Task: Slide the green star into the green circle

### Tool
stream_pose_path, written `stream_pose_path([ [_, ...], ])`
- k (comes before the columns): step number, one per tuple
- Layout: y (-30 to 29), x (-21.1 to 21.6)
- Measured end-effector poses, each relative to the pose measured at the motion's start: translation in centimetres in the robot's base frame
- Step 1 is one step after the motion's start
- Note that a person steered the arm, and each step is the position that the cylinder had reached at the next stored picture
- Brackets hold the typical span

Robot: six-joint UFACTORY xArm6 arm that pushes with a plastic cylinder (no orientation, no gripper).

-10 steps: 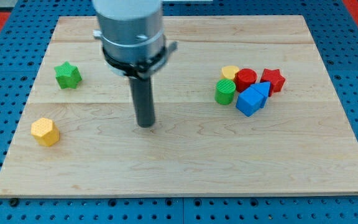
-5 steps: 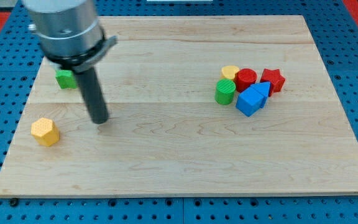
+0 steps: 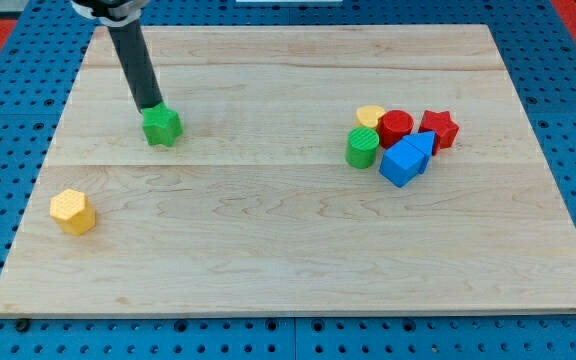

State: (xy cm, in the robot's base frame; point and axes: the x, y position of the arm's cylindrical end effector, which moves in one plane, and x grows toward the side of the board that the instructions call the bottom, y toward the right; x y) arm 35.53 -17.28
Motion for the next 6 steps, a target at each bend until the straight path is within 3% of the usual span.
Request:
stream_pose_path([
  [1, -7.3, -1.7],
  [2, -4.3, 1.3],
  [3, 3.4, 1.9],
  [4, 2.9, 1.8],
  [5, -3.2, 2.8],
  [6, 5.9, 4.4],
])
